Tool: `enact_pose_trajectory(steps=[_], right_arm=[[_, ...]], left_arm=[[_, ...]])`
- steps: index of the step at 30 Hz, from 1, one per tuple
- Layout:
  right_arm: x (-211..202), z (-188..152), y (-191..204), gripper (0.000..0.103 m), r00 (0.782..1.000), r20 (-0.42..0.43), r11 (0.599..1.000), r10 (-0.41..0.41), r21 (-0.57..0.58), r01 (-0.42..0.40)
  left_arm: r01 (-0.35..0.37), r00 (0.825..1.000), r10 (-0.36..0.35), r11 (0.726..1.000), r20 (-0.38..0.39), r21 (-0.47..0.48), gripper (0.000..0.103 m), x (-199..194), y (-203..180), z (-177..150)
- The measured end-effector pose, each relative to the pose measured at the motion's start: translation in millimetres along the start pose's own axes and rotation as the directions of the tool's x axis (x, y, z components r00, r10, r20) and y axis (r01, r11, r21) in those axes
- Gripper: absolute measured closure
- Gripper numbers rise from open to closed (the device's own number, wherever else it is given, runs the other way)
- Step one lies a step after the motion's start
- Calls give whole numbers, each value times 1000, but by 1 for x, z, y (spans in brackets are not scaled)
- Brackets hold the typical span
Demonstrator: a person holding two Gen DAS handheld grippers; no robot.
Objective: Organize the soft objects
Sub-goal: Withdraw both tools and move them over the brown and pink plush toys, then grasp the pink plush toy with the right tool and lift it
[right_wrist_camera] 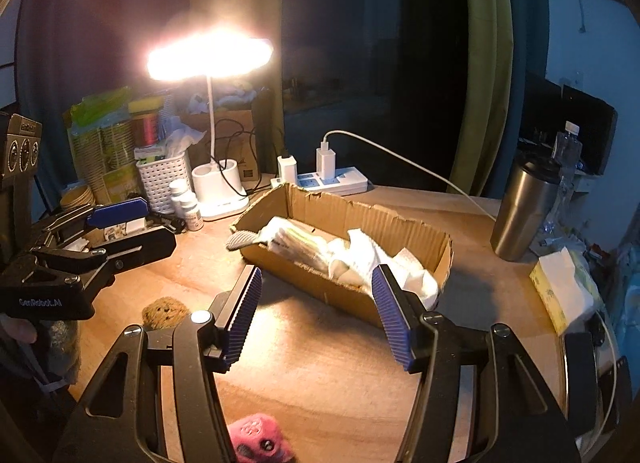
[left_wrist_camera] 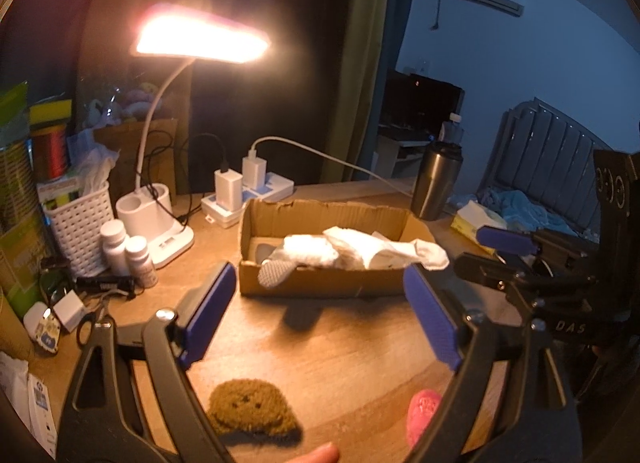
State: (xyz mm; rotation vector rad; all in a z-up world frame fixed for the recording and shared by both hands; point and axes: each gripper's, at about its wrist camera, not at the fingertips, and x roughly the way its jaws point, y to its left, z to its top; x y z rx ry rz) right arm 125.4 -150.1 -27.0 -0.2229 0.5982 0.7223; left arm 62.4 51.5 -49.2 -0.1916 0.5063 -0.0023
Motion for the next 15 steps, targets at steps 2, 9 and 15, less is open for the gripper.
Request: enact_pose_trajectory(steps=[2,9,15], right_arm=[[-3,-4,2,42,1000,-3,1000,0,2,0],[-12,-22,10,42,1000,-21,1000,1,9,-1],[-15,-42,14,42,999,-48,1000,5,24,-4]], left_arm=[[-2,1000,2,1000,0,0,16,-4,0,-4],[-6,1000,7,1000,2,-11,16,-18,1,-17],[-1,1000,1,1000,0,-6,16,-27,-3,-28]])
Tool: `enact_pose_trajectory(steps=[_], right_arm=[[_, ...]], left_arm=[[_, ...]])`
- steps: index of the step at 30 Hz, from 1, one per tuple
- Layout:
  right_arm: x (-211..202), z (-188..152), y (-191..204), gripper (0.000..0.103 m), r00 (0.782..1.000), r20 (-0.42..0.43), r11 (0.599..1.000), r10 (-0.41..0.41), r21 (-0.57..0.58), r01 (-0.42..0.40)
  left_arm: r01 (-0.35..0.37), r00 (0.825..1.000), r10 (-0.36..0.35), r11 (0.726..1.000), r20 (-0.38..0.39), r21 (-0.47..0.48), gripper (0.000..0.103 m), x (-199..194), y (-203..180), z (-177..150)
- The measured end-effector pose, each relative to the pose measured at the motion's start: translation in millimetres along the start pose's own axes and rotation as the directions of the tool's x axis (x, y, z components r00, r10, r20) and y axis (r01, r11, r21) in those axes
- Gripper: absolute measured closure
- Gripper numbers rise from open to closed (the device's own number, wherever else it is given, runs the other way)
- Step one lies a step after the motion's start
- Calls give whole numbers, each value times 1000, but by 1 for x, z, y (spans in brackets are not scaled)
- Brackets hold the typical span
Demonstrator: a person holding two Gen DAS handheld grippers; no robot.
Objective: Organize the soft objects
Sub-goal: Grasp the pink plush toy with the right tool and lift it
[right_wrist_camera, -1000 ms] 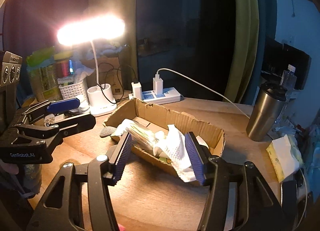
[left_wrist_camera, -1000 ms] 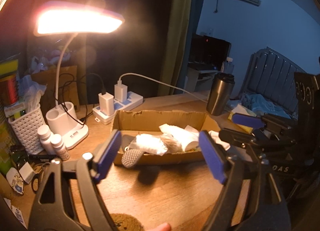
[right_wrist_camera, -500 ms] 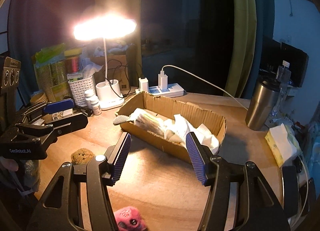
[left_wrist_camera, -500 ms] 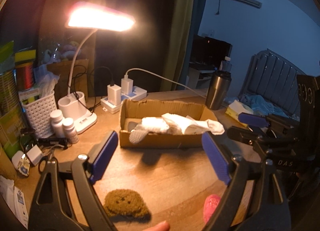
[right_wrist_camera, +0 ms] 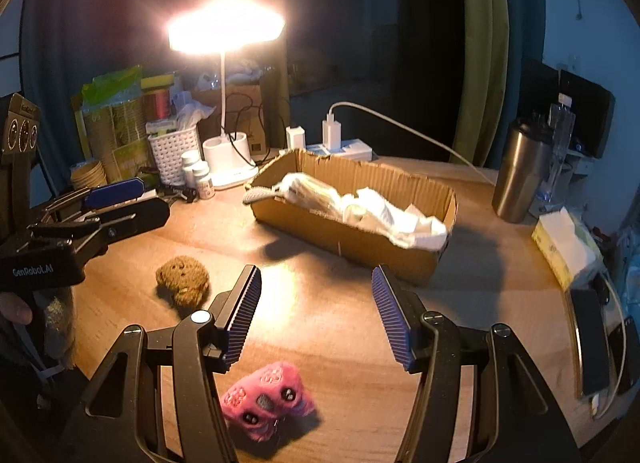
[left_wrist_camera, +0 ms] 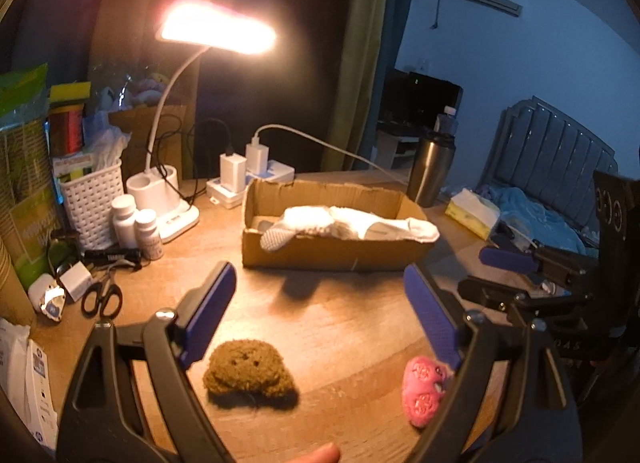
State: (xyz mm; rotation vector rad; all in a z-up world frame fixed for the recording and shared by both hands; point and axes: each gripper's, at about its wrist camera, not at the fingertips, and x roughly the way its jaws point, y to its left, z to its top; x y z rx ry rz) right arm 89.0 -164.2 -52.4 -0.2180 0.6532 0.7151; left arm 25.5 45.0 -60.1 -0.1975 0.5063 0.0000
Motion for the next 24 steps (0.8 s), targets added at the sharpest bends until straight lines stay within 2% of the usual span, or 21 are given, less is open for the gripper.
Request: enact_pose_trajectory(steps=[4,6,7,17,24], right_arm=[[3,-11,2,40,1000,-23,1000,4,13,-4],[6,-18,4,30,999,-37,1000,6,18,-5],[8,-21,4,28,999,-43,1000,6,19,-6],[32,-49,17,28,988,-145,999,50,13,-49],[52,-66,28,28,966,-248,996,78,-14,-85]], left_arm=[[-5,1000,5,1000,-18,-5,16,0,3,-9],[-9,1000,9,1000,-28,-7,16,1,4,-13],[-9,999,9,1000,-32,-8,16,1,4,-14],[-64,992,60,997,-113,-31,16,17,17,-41],[-94,981,84,994,-174,-50,15,28,29,-53]])
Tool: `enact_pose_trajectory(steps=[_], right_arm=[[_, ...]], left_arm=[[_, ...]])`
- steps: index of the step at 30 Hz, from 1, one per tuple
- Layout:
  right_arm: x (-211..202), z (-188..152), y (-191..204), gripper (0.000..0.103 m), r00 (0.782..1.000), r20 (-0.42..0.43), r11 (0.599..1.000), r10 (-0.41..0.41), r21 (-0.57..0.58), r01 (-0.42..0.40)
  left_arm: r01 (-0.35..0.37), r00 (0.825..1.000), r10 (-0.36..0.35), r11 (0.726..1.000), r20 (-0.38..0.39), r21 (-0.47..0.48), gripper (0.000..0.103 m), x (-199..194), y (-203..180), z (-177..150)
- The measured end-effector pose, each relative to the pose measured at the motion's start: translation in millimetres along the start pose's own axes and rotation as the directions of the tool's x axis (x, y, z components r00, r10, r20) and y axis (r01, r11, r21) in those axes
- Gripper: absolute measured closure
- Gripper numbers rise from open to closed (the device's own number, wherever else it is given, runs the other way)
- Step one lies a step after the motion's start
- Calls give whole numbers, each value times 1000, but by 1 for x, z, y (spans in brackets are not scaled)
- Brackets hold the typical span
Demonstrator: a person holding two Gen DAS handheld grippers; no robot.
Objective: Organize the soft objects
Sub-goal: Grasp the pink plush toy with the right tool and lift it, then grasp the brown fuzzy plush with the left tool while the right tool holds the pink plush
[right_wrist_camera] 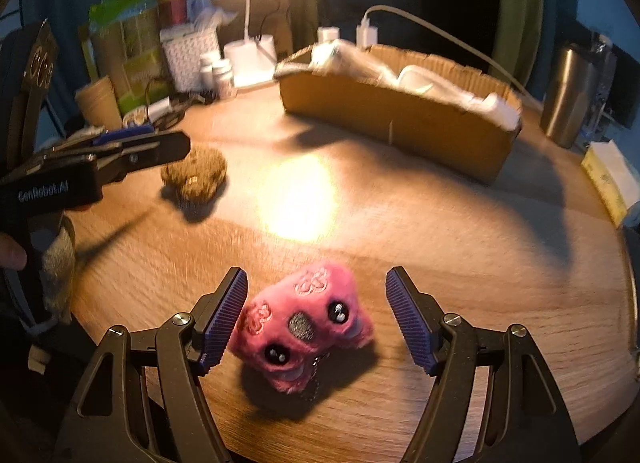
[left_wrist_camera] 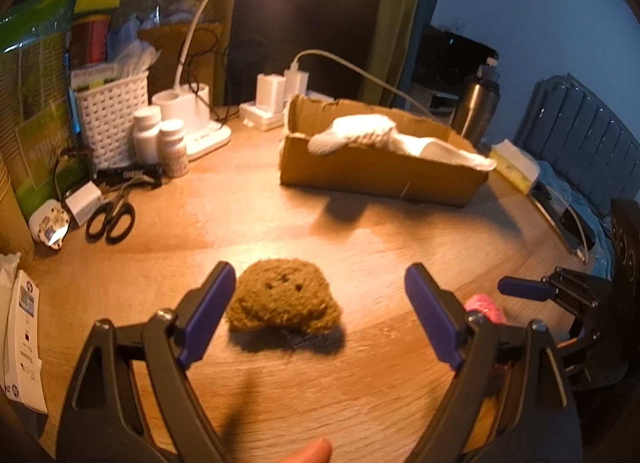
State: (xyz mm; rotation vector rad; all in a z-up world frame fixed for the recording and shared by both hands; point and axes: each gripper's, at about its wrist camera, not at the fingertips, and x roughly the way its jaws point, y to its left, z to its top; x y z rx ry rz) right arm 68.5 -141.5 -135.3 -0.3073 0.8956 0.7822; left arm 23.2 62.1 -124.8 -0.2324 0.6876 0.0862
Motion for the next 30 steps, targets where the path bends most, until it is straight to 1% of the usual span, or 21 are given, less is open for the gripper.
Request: enact_pose_trajectory(steps=[6,10,11,13,14,15,21,25,30], right_arm=[[12,-6,-2,28,999,-45,1000,11,6,-11],[14,-8,-5,28,999,-42,1000,13,5,-13],[13,-8,-6,30,999,-39,1000,16,4,-16],[13,-7,-8,39,999,-32,1000,15,7,-14],[12,-7,-9,46,1000,-26,1000,13,10,-13],[11,-6,-12,49,1000,-20,1000,9,15,-9],[12,-3,-23,56,1000,-4,1000,-3,29,3],[11,0,-29,57,1000,18,999,-7,41,7],[9,5,-33,57,999,36,999,-9,45,8]], left_arm=[[-46,997,46,999,-55,6,15,15,3,-4],[-70,994,69,998,-89,-4,15,24,9,-6],[-77,993,76,997,-94,-2,15,26,10,-6],[-91,990,91,996,-107,6,15,30,12,-6],[-95,989,95,995,-114,9,15,33,12,-6],[-100,987,100,995,-123,12,15,35,13,-6],[-126,979,127,992,-158,15,15,49,14,-4],[-146,971,150,989,-186,36,15,59,12,-4],[-116,969,125,992,-215,54,16,65,8,-6]])
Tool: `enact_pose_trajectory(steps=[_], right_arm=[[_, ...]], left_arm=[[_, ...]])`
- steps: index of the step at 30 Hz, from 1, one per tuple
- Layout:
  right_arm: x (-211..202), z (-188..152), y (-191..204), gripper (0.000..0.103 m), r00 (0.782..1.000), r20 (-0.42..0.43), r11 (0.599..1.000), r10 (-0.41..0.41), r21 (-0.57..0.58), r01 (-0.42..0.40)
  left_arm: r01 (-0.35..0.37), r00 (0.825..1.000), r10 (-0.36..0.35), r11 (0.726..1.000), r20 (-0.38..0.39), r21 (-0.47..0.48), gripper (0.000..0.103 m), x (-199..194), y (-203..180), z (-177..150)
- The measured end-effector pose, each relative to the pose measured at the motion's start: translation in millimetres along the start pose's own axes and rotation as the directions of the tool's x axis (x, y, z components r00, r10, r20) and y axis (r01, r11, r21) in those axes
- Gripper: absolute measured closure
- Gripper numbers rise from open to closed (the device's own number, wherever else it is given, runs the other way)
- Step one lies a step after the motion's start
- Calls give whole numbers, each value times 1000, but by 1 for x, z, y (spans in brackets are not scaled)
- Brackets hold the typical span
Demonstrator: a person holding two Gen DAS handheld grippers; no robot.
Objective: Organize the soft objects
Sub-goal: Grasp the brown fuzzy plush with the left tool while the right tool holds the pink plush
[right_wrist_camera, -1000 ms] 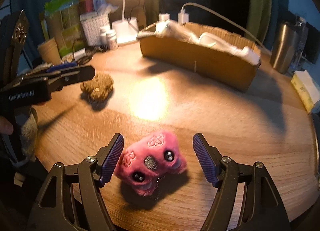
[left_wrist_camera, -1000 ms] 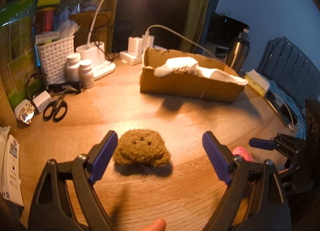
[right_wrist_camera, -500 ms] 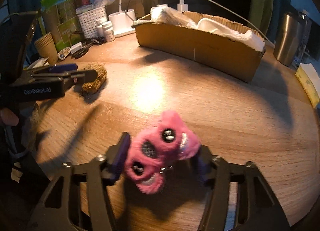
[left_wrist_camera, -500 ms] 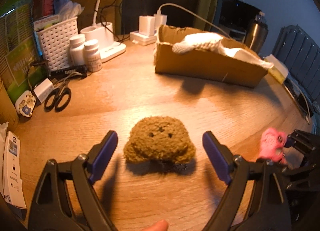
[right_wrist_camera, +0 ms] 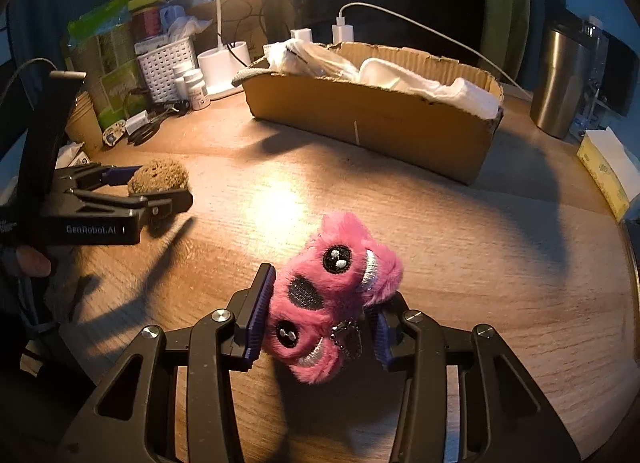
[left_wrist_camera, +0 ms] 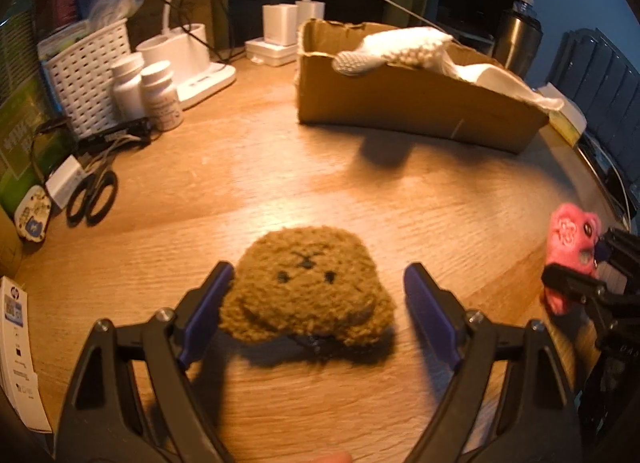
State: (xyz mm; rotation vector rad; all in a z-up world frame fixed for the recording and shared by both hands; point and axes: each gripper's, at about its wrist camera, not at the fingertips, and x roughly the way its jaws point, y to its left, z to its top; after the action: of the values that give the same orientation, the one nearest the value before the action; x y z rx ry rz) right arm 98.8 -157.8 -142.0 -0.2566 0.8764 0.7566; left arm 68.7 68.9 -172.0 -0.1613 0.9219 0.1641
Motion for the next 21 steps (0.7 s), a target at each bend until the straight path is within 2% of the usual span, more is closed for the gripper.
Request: enact_pose_trajectory(steps=[1,4,7,13,21], right_arm=[[-1,1,0,57,1000,3,1000,0,0,0],[-5,5,-3,57,1000,19,1000,-3,3,3],[-9,8,-5,57,999,33,1000,-4,5,4],[-17,11,-8,57,998,56,1000,-6,11,6],[-31,19,-11,57,996,93,1000,-10,7,9]], left_arm=[[9,1000,-9,1000,-1,6,17,0,-1,0],[22,1000,-21,999,-5,25,30,0,-5,0],[21,1000,-21,998,-5,53,33,0,-10,0],[53,999,-53,995,-4,84,35,-2,-21,1],[113,991,-120,988,64,106,35,-28,-39,12]])
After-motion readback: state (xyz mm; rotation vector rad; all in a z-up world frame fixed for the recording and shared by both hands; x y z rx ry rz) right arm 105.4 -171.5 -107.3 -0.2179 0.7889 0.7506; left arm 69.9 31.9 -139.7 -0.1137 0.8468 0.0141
